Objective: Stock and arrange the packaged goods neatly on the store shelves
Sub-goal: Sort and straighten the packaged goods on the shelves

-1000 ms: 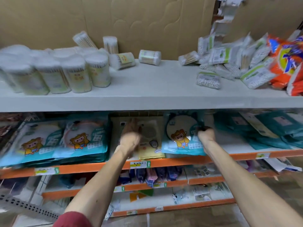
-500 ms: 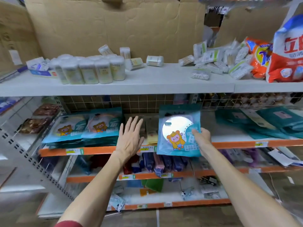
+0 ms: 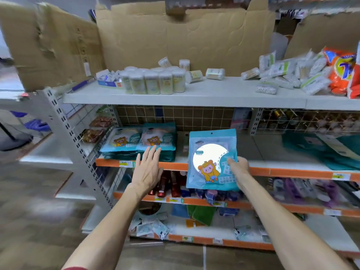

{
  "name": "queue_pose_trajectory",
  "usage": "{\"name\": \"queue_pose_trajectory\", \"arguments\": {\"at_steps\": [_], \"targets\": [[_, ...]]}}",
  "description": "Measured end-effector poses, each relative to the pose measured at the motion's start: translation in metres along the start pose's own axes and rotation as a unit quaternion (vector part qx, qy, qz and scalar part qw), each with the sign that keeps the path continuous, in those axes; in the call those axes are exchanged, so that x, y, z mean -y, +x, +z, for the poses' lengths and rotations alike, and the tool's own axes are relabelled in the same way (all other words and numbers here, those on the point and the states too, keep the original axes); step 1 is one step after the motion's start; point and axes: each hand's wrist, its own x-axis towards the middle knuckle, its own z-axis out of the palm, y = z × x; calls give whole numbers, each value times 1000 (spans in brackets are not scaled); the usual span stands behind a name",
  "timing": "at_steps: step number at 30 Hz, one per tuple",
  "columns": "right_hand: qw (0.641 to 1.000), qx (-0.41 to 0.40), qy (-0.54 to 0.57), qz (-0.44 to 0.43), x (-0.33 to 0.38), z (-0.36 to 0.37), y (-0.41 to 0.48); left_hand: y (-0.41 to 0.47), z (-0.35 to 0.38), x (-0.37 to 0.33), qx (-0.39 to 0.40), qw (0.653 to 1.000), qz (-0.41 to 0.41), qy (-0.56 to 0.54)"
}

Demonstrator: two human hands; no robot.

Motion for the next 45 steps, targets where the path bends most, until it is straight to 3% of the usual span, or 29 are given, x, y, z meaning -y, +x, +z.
{"name": "queue_pose_trajectory", "arguments": {"at_steps": [11, 22, 27, 30, 33, 36, 38, 42, 45], "targets": [[998, 48, -26, -23, 32, 154, 5, 5, -4, 131, 2, 996, -87, -2], [995, 50, -75, -49, 60, 336, 26, 86, 12, 262, 13, 998, -66, -19], [996, 36, -85, 7, 63, 383, 43, 114, 24, 280, 15, 999, -50, -8], [992, 68, -79, 75, 70, 404, 53, 131, 29, 289, 29, 999, -39, 11], [987, 104, -86, 87, 71, 420, 67, 146, 34, 292, 35, 999, -22, -20], [978, 138, -143, 57, 74, 439, 75, 153, 43, 292, 25, 999, -20, -38], [968, 98, -229, -2, 73, 454, 80, 155, 48, 295, 28, 999, -23, -34], [909, 58, -388, -140, 68, 471, 75, 162, 53, 303, 33, 998, -38, -46], [887, 54, -436, -143, 58, 474, 71, 163, 55, 305, 34, 997, -46, -54]]}}
